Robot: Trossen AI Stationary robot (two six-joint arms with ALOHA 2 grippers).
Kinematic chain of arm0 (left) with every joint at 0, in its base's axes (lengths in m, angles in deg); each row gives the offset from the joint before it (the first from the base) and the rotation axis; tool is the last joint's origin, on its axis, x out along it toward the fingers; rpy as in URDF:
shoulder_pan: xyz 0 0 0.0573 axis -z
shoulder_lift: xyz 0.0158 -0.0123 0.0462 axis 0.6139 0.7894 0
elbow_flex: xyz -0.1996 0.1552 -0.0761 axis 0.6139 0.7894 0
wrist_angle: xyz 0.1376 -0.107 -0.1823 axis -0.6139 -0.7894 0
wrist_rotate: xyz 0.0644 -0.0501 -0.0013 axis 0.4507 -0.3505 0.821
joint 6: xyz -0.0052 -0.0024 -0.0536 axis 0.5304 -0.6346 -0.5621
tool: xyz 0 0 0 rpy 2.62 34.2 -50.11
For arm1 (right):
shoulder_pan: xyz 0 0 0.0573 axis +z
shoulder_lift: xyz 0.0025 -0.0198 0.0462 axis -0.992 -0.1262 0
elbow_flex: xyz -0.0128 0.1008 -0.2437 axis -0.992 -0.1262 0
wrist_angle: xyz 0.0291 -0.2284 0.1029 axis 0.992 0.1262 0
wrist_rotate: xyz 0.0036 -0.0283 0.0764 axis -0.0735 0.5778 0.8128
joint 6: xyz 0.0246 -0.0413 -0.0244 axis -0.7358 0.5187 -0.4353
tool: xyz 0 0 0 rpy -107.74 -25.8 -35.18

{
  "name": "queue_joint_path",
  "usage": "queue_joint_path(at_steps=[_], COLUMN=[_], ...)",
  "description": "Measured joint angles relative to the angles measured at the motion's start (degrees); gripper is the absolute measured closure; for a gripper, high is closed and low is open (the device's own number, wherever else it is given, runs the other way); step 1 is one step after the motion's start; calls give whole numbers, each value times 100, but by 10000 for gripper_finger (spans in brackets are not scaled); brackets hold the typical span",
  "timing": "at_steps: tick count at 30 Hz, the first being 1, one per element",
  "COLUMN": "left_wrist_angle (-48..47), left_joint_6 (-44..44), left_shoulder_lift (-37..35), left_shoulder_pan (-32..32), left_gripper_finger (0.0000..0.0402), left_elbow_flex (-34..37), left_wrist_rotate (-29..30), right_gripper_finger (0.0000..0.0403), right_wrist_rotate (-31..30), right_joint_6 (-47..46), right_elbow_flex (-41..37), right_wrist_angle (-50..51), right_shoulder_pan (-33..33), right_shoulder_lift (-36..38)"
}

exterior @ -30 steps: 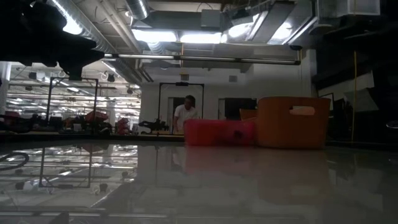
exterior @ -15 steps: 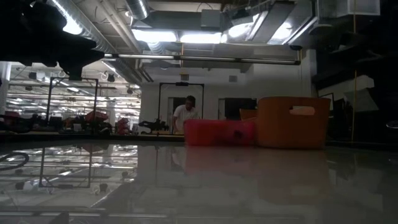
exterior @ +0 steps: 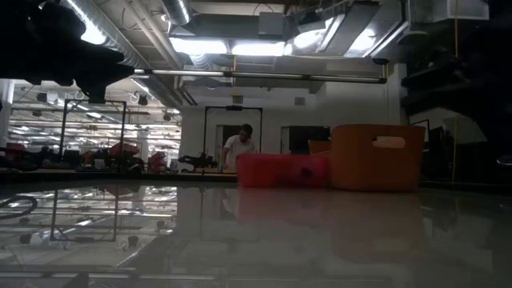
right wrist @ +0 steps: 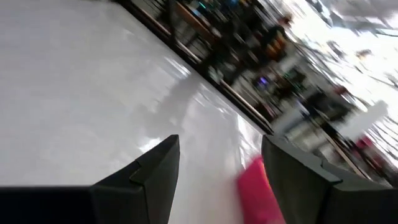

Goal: Sort blocks by size
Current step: Return to Home Position

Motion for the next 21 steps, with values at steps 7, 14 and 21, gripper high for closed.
queue_joint_path(at_steps=[7, 14, 21], left_wrist_angle=[0, 0, -2], left_joint_6=[0, 0, 0], left_shoulder_lift=[2, 2, 2], left_shoulder_pan=[-1, 0, 0], left_gripper_finger=[240, 240, 240], left_elbow_flex=[0, 0, 0], left_wrist_rotate=[-1, 0, -2], right_gripper_finger=[178, 178, 178], right_wrist_rotate=[510, 822, 1524], right_joint_6=[-62, -505, -490], right_elbow_flex=[-7, -9, -11], right_wrist_angle=[1, -23, -130], right_shoulder_pan=[-1175, -1551, -1546], right_shoulder_lift=[0, -4, -4])
